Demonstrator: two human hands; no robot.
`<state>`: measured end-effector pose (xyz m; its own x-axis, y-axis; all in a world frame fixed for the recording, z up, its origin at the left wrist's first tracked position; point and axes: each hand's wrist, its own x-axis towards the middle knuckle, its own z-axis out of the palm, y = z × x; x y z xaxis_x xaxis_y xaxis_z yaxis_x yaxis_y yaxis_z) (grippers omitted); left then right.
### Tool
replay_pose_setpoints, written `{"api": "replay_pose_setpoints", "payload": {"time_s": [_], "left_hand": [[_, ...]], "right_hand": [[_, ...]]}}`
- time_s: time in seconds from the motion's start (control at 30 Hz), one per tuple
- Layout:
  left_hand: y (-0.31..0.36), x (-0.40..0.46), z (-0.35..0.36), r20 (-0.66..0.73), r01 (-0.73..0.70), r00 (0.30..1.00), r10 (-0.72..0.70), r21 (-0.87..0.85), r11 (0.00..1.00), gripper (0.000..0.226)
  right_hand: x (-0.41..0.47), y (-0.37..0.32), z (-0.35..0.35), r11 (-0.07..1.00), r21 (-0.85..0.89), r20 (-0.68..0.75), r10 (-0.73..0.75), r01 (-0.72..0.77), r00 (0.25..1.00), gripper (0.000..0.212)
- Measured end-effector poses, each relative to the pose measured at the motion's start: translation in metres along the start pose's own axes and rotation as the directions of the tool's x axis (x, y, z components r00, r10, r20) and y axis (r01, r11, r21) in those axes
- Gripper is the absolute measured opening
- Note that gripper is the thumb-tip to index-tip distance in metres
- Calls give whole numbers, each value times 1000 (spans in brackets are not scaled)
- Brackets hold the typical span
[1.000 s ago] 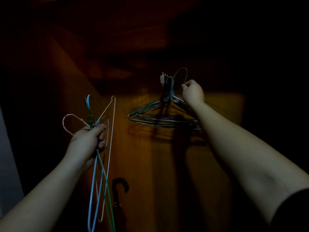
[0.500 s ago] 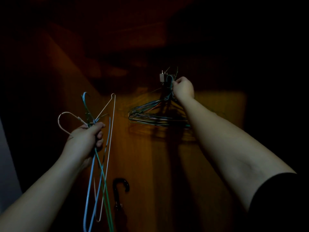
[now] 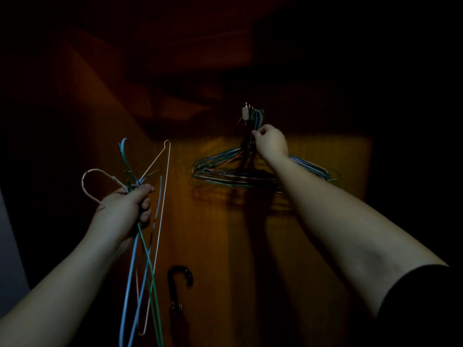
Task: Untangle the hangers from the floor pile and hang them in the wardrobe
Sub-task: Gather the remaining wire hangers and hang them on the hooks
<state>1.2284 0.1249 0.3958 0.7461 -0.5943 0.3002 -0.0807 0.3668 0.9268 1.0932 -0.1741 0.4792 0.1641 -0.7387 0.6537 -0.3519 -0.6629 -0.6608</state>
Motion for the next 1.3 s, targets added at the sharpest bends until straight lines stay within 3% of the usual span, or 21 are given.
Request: {"api": "replay_pose_setpoints", "payload": {"time_s": [0.17,0.37,0.73,0.87,0.97,1.1,1.23,1.3], "left_hand": [[-1,-1,-1,24,2,1000,-1,-14,1000,12],[-3,3,-3,22,7,1000,-7,-12,1000,10],[-7,-1,-11,28,55,998,-55,-4,998,10],[-11,-6,-14,51,84,995,-82,-37,996,11],[-17,-10,-21,78,124,990,-120,-49,991,11],[-27,-22,-27,119,165,980,-161,-25,986,10],[-38,-33,-30,177,224,959,-221,3,975,12],[-44,-38,-34,214,270,940,-266,14,963,13]], "right_hand": [[6,4,0,996,-86,6,24,-23,1000,29],[12,5,1,994,-47,52,96,-94,994,33],[16,6,-3,985,-140,40,106,-99,994,36],[0,-3,-8,980,-196,-67,12,-25,998,38],[-33,-14,2,992,-84,-93,-100,92,991,29],[-109,-33,23,981,97,167,-180,165,969,25],[-192,-46,37,969,190,520,-235,157,821,19],[-223,-43,46,966,241,586,-226,99,778,17]]}}
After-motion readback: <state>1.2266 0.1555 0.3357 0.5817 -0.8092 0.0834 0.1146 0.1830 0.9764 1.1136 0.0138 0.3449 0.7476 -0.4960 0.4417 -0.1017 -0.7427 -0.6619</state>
